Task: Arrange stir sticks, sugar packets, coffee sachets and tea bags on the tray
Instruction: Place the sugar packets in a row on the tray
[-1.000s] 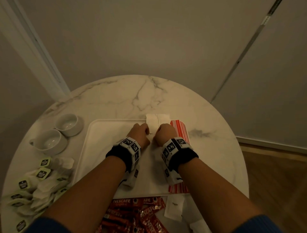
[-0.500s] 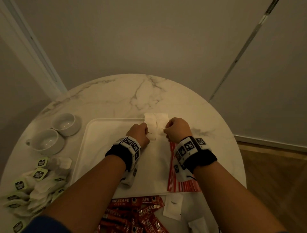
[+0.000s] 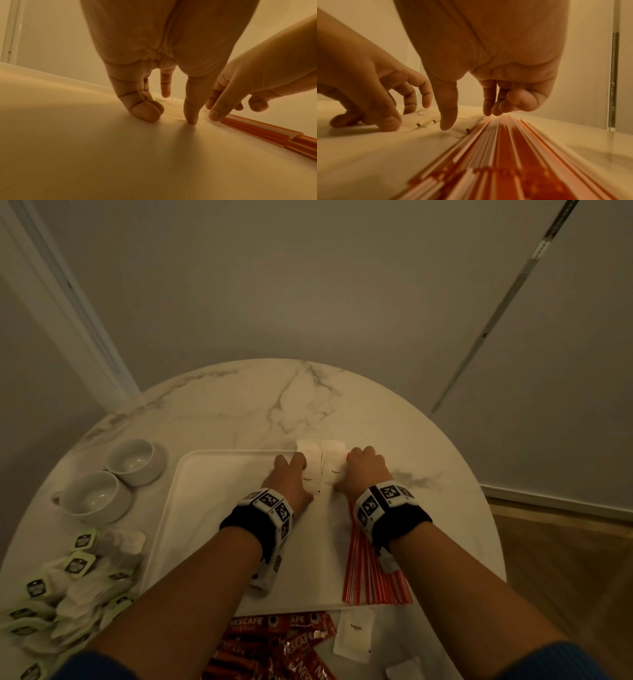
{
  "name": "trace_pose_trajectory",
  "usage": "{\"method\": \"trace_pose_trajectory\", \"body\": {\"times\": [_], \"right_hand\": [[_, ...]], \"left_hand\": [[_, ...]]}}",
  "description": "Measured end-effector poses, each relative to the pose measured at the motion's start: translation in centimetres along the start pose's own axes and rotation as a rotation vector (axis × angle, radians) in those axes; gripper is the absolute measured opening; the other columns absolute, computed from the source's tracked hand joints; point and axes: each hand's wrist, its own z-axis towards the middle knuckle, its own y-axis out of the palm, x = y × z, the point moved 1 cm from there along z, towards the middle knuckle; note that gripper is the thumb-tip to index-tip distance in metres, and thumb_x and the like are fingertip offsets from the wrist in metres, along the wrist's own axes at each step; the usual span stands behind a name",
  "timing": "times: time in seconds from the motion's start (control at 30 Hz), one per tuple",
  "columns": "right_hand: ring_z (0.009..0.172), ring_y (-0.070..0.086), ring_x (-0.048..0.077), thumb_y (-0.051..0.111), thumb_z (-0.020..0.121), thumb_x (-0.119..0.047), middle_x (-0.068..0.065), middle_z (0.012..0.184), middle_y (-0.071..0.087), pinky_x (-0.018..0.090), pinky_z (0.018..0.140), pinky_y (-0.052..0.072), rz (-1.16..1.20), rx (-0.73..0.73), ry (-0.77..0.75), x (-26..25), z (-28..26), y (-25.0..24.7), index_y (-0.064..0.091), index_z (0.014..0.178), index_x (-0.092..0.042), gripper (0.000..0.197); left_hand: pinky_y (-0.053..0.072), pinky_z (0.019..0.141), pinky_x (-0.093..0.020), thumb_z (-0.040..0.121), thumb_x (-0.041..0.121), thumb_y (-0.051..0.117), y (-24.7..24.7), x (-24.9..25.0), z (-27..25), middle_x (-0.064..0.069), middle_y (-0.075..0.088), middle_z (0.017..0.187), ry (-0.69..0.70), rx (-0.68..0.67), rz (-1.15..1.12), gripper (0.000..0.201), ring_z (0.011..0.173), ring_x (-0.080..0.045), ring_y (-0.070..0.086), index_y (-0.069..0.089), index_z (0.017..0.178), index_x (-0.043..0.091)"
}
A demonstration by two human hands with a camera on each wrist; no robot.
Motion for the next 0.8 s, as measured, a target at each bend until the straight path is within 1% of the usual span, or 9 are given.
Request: {"method": "trace_pose_trajectory", "body": {"times": [0.13,0.23,0.33,0.43,0.6,0.73,0.8], "right_hand": [[0.112,0.045,0.029,0.062,0.085,-0.022,0.008,0.117,0.044,0.038,0.086,0.044,-0.017,0.004,0.006,-0.1,0.7,0.1,0.050,0.116,-0.010,0.035],[0.113,0.045,0.028,0.065,0.084,-0.024,0.008,0.118,0.045,0.037,0.086,0.044,-0.033,0.007,-0.006,-0.1,1.1,0.2,0.050,0.118,-0.010,0.038],[0.114,0.044,0.029,0.065,0.084,-0.024,0.008,0.118,0.045,0.038,0.087,0.045,-0.042,0.011,-0.019,-0.1,1.2,0.3,0.050,0.119,-0.010,0.040],[0.113,0.044,0.028,0.061,0.087,-0.021,0.008,0.117,0.047,0.038,0.087,0.045,-0.047,0.038,-0.040,-0.2,1.2,0.3,0.050,0.117,-0.011,0.034],[0.109,0.046,0.028,0.057,0.088,-0.016,0.009,0.111,0.052,0.036,0.081,0.043,-0.059,0.075,-0.079,-0.5,1.1,0.3,0.049,0.111,-0.011,0.025],[0.107,0.046,0.029,0.052,0.087,-0.009,0.010,0.107,0.053,0.037,0.081,0.044,-0.027,0.091,-0.108,-0.6,1.1,0.1,0.047,0.108,-0.012,0.022],[0.107,0.046,0.029,0.051,0.087,-0.008,0.010,0.106,0.053,0.036,0.081,0.045,-0.015,0.082,-0.120,-0.6,1.1,0.0,0.047,0.108,-0.012,0.022]], "left_hand": [[0.040,0.074,-0.030,0.079,0.026,0.070,0.2,-0.1,0.3,-0.006,0.036,0.117,0.014,0.005,0.010,0.049,0.084,-0.023,0.047,0.039,0.117,0.022],[0.040,0.073,-0.030,0.079,0.025,0.070,0.3,-0.1,0.4,-0.005,0.036,0.115,0.019,0.007,0.013,0.048,0.082,-0.022,0.046,0.040,0.116,0.022],[0.041,0.072,-0.030,0.080,0.023,0.070,0.3,0.0,0.3,-0.006,0.036,0.113,0.026,0.008,0.007,0.046,0.081,-0.024,0.048,0.041,0.115,0.020],[0.041,0.071,-0.030,0.080,0.022,0.070,0.3,0.1,0.2,-0.006,0.036,0.113,0.031,0.007,0.012,0.046,0.080,-0.024,0.048,0.041,0.115,0.019],[0.042,0.072,-0.030,0.080,0.024,0.070,0.4,0.2,0.2,-0.006,0.036,0.114,0.024,0.003,0.021,0.046,0.081,-0.024,0.048,0.040,0.116,0.019],[0.045,0.076,-0.032,0.080,0.024,0.069,0.2,0.4,0.1,-0.007,0.036,0.115,0.023,0.002,0.026,0.046,0.089,-0.030,0.054,0.040,0.115,0.019],[0.046,0.076,-0.033,0.080,0.024,0.069,0.2,0.5,0.1,-0.007,0.036,0.114,0.023,-0.003,0.023,0.044,0.090,-0.031,0.055,0.040,0.114,0.019]]}}
